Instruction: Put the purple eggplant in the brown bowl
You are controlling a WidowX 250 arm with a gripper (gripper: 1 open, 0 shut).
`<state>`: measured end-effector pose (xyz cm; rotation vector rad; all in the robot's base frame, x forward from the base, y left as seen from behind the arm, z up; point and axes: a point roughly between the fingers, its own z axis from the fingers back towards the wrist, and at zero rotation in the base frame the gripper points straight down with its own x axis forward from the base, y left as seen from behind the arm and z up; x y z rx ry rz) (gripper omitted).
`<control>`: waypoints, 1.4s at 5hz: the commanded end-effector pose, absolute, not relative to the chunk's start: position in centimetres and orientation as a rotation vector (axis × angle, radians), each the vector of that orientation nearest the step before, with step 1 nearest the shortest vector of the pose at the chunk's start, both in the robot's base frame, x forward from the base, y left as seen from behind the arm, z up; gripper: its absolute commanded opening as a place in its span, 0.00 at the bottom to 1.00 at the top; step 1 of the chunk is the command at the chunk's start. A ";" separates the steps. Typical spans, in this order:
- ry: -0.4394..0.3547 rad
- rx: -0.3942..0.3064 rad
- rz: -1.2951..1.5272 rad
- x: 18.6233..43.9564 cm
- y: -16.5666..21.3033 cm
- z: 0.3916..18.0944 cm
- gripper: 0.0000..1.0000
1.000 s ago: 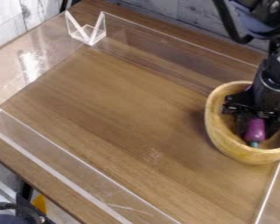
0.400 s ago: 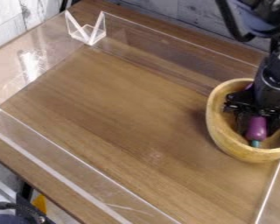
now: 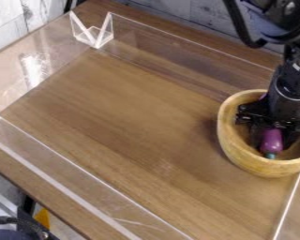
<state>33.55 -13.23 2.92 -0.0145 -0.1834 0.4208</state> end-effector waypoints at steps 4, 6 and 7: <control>-0.232 -0.048 0.452 33.8 -13.1 6.4 0.00; -0.236 -0.066 0.427 32.9 -13.2 8.5 0.00; -0.238 -0.066 0.443 32.5 -13.1 9.3 0.00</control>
